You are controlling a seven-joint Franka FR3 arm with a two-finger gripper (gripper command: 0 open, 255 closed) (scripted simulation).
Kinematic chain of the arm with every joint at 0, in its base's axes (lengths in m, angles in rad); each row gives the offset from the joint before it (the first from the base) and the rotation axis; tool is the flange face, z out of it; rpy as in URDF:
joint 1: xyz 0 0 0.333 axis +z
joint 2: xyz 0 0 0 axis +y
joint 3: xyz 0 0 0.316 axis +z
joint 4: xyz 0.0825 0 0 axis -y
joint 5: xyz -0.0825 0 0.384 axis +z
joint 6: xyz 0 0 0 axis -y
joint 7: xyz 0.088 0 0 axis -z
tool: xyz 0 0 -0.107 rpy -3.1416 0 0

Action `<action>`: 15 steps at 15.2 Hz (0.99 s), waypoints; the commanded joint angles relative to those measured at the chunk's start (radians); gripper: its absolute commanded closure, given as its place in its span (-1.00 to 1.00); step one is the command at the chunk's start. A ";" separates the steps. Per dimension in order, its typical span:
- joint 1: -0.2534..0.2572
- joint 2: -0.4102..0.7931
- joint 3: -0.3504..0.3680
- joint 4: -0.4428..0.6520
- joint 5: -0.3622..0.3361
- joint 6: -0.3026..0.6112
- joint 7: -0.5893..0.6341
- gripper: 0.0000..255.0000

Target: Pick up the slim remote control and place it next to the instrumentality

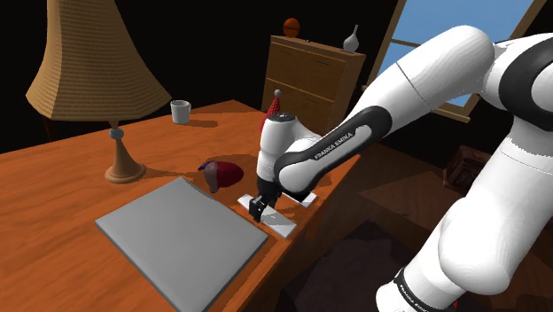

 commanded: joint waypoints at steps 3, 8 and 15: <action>-0.001 -0.045 0.003 0.011 0.024 -0.054 -0.017 1.00; 0.000 -0.101 0.003 0.029 0.049 -0.125 -0.036 1.00; -0.011 -0.156 -0.014 0.047 0.068 -0.196 -0.078 1.00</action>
